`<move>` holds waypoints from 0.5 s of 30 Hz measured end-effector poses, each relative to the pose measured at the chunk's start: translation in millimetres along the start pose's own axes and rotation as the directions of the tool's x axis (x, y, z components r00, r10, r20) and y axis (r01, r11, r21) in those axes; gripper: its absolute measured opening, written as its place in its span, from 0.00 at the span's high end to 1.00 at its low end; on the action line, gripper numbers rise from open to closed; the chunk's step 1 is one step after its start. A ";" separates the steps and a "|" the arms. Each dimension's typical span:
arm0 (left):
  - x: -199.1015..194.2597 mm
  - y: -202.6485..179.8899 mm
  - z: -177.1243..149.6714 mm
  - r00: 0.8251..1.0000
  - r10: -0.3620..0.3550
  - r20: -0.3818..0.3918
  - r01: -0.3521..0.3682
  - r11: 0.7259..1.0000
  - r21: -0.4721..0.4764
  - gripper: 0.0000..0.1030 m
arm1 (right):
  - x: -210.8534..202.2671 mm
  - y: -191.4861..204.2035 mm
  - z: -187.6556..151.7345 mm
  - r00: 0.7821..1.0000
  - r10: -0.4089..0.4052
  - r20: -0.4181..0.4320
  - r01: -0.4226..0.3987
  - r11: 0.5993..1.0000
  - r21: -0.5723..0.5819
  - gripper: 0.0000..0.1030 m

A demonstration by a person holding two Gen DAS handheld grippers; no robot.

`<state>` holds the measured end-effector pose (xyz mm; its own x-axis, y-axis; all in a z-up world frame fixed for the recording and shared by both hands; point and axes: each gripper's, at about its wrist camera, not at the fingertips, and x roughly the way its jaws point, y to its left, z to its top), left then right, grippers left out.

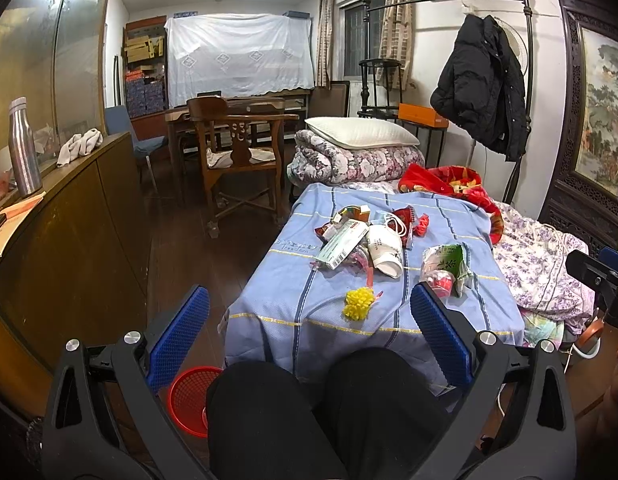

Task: Collect trash

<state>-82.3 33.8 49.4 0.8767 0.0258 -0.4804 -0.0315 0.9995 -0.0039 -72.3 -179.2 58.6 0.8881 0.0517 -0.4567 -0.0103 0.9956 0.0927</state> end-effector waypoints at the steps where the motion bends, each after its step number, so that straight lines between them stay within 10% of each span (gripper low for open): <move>1: 0.1 0.1 0.1 1.000 0.000 0.000 0.000 1.000 0.000 0.06 | 0.3 -0.2 -0.3 1.000 0.000 0.000 0.000 1.000 -0.001 0.06; 15: 0.2 1.1 0.3 1.000 -0.001 -0.001 0.001 1.000 0.000 0.06 | 0.3 -0.5 -1.1 1.000 0.001 0.000 -0.001 1.000 0.000 0.06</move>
<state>-82.0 34.9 49.5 0.8762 0.0246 -0.4813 -0.0307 0.9995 -0.0049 -72.6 -179.6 57.4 0.8881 0.0524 -0.4566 -0.0109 0.9956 0.0931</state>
